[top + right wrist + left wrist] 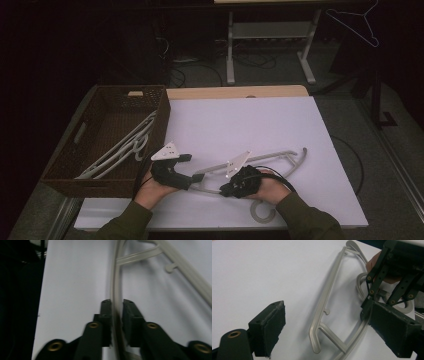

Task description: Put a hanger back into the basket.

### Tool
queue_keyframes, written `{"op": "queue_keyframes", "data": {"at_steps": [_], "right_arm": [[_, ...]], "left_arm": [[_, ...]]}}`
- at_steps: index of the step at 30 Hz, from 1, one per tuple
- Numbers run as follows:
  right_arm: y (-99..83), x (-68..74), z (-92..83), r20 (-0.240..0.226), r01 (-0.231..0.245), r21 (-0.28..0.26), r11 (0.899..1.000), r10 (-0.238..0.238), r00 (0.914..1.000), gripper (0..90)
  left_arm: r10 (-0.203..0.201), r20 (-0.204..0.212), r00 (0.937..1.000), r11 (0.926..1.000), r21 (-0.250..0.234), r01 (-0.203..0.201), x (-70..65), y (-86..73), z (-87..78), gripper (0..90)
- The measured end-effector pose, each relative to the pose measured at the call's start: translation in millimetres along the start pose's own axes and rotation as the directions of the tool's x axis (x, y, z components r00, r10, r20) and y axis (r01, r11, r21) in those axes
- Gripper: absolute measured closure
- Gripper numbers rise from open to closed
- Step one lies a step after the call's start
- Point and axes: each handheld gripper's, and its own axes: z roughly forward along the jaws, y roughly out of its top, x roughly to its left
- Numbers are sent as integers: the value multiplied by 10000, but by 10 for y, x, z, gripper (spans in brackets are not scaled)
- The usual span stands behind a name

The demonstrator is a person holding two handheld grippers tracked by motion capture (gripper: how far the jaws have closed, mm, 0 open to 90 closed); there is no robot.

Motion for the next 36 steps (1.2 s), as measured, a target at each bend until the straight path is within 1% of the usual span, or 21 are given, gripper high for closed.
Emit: {"op": "queue_keyframes", "data": {"at_steps": [1,3,4,5,7,8,10,12,14,16,17,19,20,22,23,26,28,30,31,33,36], "right_arm": [[-1,-1,-29,237,2,-131,9999,1,9997,708],[-7,-6,-126,527,-200,-467,9987,225,9984,648],[-19,-8,-194,741,-365,-672,9971,415,9964,617],[-40,-3,-271,848,-728,-805,9941,796,9932,608],[-116,-10,-422,1186,-946,-1218,9880,1091,9869,557],[-156,0,-496,1346,-1298,-1455,9808,1496,9795,536],[-243,22,-644,1534,-1872,-1863,9645,2168,9641,568],[-355,20,-787,1997,-1975,-2014,9594,2376,9506,638],[-487,9,-921,2464,-2246,-2242,9483,2781,9284,725],[-621,-7,-1037,2772,-2480,-2357,9397,3096,9096,775],[-687,-5,-1086,2991,-2634,-2398,9344,3292,8956,799],[-812,-19,-1179,3309,-2901,-2477,9244,3621,8714,845],[-871,-35,-1221,3517,-3058,-2546,9174,3824,8544,860],[-988,-105,-1311,3791,-3366,-2659,9033,4190,8250,892],[-1042,-155,-1349,3967,-3499,-2728,8962,4361,8078,895],[-1170,-324,-1439,4249,-3933,-3011,8687,4915,7602,896],[-1217,-428,-1466,4293,-4178,-3186,8508,5225,7367,897],[-1242,-522,-1475,4333,-4303,-3350,8382,5426,7196,897],[-1249,-542,-1477,4336,-4292,-3386,8373,5437,7186,897],[-1273,-552,-1477,4374,-4445,-3325,8318,5535,7088,897],[-1331,-543,-1492,4377,-4511,-3284,8298,5570,7058,897]], "left_arm": [[3,3,10000,10000,-13,-3,-2,2,-3,133],[37,48,10000,10000,-30,-36,-6,5,-6,134],[37,82,10000,10000,-38,-37,-13,7,-3,134],[100,116,9999,9999,10,-101,-18,10,1,135],[215,187,9996,9997,93,-217,-39,19,24,139],[263,240,9994,9995,138,-267,-52,25,39,141],[397,311,9987,9989,219,-404,-82,34,67,145],[478,400,9981,9985,242,-488,-108,38,91,146],[573,434,9974,9977,329,-588,-127,42,108,147],[631,502,9967,9972,367,-650,-141,45,127,148],[689,526,9962,9966,418,-711,-146,46,134,148],[720,579,9957,9961,463,-747,-162,44,149,150],[723,603,9956,9961,472,-752,-170,42,155,150],[797,636,9948,9953,505,-830,-181,43,165,152],[828,660,9944,9948,545,-864,-185,44,167,152],[841,743,9937,9944,577,-885,-208,44,186,153],[901,777,9929,9935,625,-951,-219,44,199,153],[907,817,9925,9933,649,-961,-234,44,214,153],[897,855,9923,9931,681,-956,-243,42,222,154],[962,909,9912,9920,724,-1029,-251,34,233,154],[894,951,9914,9920,801,-971,-259,18,248,154]]}}
